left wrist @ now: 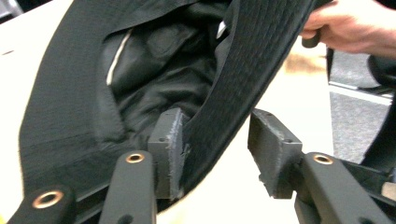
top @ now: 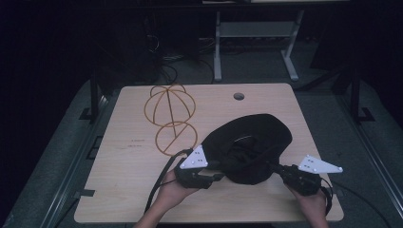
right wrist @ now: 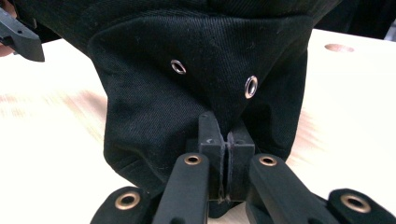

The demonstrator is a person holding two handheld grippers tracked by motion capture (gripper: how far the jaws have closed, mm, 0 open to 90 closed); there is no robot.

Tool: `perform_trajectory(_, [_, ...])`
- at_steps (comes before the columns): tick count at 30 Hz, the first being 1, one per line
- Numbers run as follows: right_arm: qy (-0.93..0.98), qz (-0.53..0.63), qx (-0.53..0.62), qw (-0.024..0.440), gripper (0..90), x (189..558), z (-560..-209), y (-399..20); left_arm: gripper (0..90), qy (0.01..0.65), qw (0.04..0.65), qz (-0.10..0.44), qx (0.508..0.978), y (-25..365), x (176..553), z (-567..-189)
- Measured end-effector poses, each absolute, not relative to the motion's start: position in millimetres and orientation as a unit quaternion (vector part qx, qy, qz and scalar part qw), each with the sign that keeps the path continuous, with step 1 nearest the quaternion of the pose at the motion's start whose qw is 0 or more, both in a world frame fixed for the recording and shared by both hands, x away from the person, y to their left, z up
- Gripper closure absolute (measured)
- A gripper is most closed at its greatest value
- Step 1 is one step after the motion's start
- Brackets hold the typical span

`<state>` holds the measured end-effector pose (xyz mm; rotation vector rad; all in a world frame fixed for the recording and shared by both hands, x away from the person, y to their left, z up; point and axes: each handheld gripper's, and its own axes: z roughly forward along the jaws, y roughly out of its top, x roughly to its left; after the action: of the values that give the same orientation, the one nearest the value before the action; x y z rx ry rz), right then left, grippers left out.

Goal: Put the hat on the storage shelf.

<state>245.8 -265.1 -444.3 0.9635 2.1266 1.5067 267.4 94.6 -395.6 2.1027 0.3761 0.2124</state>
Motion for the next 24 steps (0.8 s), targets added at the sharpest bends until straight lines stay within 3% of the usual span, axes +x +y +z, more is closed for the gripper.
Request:
perform_trajectory(12, [0.756, 0.536, 0.314, 0.206, 88.2, 240, -407, -270, 43.0, 0.189, 0.473, 0.121, 0.852, 134, 261, -397])
perform_trajectory(24, [0.760, 0.525, 0.309, 0.225, 88.2, 244, -368, -274, 40.1, 0.216, 0.454, 0.112, 0.857, 157, 259, -422])
